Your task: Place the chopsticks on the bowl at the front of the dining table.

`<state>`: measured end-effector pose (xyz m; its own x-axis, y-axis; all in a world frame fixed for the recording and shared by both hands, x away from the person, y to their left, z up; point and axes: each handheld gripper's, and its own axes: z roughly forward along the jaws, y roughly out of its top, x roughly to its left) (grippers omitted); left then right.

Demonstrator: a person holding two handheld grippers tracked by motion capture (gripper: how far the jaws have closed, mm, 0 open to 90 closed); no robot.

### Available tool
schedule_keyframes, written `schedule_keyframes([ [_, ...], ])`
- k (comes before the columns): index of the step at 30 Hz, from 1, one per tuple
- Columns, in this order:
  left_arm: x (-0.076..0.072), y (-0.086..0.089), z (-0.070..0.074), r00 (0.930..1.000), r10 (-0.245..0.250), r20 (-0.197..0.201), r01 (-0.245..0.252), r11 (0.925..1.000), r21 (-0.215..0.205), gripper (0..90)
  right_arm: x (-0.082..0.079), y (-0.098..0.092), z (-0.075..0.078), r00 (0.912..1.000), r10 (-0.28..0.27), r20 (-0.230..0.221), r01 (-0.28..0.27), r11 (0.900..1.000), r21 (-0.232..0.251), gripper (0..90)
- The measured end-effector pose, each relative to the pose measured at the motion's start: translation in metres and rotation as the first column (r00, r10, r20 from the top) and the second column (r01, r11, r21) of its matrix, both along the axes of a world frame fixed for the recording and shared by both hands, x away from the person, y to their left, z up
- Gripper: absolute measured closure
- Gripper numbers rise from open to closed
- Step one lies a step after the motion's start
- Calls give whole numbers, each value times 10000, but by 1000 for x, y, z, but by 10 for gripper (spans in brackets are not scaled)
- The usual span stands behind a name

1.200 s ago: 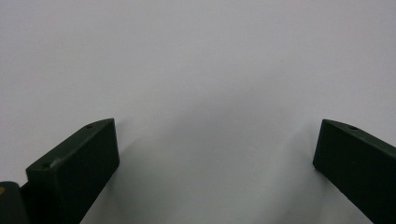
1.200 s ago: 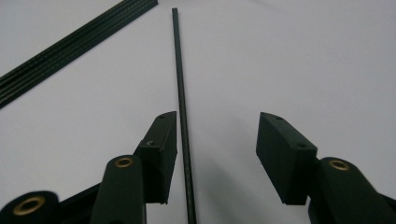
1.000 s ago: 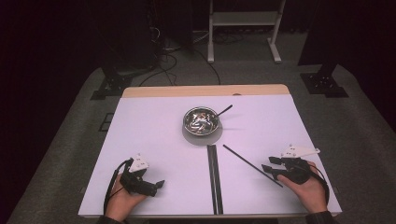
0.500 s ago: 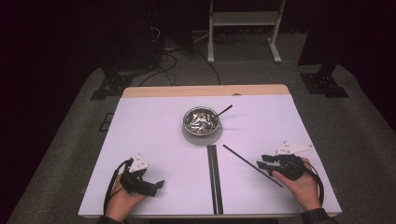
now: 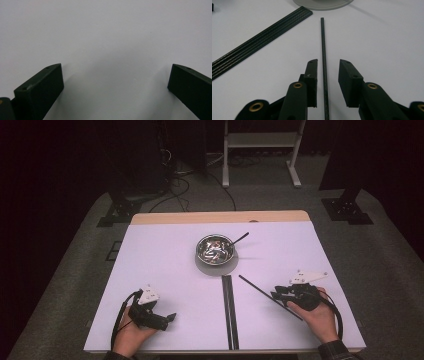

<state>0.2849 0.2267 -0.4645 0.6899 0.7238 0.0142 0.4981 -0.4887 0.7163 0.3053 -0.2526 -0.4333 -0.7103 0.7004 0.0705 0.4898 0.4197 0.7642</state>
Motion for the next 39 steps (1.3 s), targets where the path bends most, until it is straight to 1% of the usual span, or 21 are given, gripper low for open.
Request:
schedule_keyframes([
  [4, 0, 0, 0, 10000, 3, 4, -3, 10000, -8, 0, 4, 3, -2, 9999, 39, -115, -39, 10000, 32, 715],
  [11, 0, 0, 0, 10000, -5, -7, 5, 10000, 16, 0, 14, 11, -7, 9995, 169, -274, -173, 9998, -137, 743],
  [25, 0, 0, 0, 10000, -3, 2, 3, 10000, 2, 0, 30, 21, -19, 9960, 373, -809, -400, 9987, -327, 795],
  [32, 0, 0, 0, 10000, -13, -15, 13, 10000, 19, 0, 31, 23, -20, 9949, 421, -914, -463, 9979, -449, 818],
  [39, 0, 0, 0, 10000, -8, -18, 8, 10000, 13, 0, 30, 24, -21, 9962, 379, -789, -427, 9973, -602, 847],
])
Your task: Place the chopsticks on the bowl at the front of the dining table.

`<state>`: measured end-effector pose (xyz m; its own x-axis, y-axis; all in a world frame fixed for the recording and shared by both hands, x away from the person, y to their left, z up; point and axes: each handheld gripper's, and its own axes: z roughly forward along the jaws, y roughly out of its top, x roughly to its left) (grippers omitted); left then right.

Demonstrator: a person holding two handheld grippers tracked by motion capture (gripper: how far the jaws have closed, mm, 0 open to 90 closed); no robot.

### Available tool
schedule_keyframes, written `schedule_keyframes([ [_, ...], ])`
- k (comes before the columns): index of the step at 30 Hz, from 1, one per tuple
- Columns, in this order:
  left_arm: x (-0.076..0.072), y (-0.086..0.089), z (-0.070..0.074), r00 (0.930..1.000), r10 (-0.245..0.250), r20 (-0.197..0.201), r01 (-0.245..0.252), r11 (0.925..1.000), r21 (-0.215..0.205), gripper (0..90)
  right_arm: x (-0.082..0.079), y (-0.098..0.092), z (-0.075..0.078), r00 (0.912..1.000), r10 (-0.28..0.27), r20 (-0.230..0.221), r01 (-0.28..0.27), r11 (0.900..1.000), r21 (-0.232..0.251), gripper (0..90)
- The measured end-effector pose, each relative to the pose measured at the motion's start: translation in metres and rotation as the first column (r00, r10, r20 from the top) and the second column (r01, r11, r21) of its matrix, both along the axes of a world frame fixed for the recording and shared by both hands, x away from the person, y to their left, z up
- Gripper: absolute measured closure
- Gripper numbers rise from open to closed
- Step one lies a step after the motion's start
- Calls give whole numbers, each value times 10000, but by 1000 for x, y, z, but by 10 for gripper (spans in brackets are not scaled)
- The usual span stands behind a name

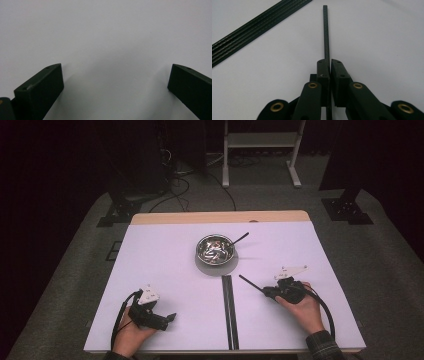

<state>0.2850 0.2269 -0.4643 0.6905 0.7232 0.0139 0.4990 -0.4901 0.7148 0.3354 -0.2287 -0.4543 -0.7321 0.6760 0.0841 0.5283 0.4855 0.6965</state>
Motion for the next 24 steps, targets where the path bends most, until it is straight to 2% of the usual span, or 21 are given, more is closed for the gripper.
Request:
schedule_keyframes([
  [13, 0, 0, 0, 10000, 5, 0, -5, 10000, 1, 0, 0, 0, 1, 9998, -98, 142, 99, 9999, -50, 855],
  [24, 0, 0, 0, 10000, 2, 15, -2, 10000, -3, 0, 2, -3, 17, 9985, -364, 404, 353, 9990, 285, 854],
])
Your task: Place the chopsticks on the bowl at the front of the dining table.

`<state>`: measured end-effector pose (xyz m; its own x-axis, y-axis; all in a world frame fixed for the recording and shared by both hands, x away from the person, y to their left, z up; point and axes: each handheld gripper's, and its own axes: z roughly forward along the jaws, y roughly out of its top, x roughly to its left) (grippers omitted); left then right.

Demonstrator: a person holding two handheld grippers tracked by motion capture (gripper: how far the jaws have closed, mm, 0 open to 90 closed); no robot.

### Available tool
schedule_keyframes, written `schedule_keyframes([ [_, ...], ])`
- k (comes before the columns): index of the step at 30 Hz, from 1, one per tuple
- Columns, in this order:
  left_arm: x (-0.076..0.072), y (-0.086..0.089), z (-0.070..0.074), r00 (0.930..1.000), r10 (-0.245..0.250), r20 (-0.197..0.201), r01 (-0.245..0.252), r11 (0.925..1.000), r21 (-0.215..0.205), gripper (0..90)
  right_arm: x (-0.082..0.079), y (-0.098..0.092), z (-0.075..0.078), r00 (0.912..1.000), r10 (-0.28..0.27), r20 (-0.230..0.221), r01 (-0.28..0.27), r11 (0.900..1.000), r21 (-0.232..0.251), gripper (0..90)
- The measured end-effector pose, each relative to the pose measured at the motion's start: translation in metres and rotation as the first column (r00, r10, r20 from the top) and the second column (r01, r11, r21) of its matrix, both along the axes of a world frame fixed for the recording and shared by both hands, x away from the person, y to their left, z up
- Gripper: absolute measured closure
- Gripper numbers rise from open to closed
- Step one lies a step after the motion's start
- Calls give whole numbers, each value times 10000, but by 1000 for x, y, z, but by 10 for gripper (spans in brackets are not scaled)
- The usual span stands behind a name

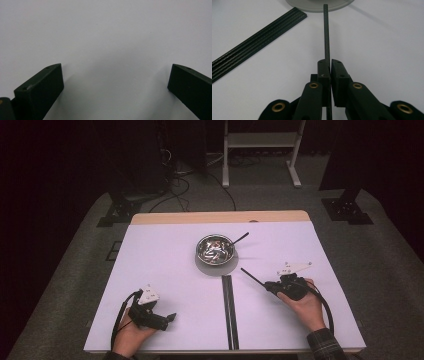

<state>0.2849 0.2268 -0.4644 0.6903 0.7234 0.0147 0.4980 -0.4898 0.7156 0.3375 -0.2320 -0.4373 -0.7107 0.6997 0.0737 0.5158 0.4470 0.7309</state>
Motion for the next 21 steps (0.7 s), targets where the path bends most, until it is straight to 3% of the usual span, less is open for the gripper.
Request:
schedule_keyframes([
  [21, 0, 0, 0, 10000, -10, -13, 10, 10000, 11, 0, 14, 7, 23, 9991, -306, 285, 298, 9992, 270, 854],
])
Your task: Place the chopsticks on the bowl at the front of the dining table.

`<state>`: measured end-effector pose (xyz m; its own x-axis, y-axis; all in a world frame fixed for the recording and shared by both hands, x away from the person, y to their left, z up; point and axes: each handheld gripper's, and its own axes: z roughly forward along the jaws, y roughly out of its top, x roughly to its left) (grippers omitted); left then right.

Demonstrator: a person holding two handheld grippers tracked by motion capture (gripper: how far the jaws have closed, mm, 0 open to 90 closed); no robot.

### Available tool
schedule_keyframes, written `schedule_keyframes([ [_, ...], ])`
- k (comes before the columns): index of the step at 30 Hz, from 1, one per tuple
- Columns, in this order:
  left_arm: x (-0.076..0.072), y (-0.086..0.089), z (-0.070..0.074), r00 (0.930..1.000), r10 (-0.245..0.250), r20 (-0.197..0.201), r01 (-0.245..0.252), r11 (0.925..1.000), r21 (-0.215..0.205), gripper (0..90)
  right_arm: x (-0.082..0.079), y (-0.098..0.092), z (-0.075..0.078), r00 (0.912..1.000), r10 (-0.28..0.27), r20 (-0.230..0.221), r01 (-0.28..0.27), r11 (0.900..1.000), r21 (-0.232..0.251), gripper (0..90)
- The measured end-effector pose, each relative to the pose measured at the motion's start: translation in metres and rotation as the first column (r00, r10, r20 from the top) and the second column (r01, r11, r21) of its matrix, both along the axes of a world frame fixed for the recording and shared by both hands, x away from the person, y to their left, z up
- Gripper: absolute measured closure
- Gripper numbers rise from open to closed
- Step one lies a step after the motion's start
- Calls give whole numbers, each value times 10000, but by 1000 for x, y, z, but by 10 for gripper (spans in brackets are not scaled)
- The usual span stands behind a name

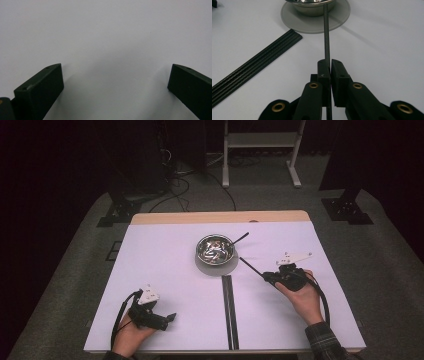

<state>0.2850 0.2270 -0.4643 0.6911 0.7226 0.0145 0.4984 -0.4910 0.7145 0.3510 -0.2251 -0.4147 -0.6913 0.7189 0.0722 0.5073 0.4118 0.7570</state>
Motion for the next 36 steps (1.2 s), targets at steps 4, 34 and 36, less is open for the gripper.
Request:
schedule_keyframes([
  [4, 0, 0, 0, 10000, -1, 1, 1, 10000, 0, 0, 3, 2, 4, 10000, 17, 64, -18, 10000, 48, 854],
  [34, 0, 0, 0, 10000, -6, 50, 5, 10000, 27, 0, 40, 22, 24, 9999, -86, -111, 88, 9998, 188, 854],
  [36, 0, 0, 0, 10000, 5, 42, -5, 10000, 7, 0, 43, 25, 25, 9999, -82, -109, 83, 9999, 138, 854],
])
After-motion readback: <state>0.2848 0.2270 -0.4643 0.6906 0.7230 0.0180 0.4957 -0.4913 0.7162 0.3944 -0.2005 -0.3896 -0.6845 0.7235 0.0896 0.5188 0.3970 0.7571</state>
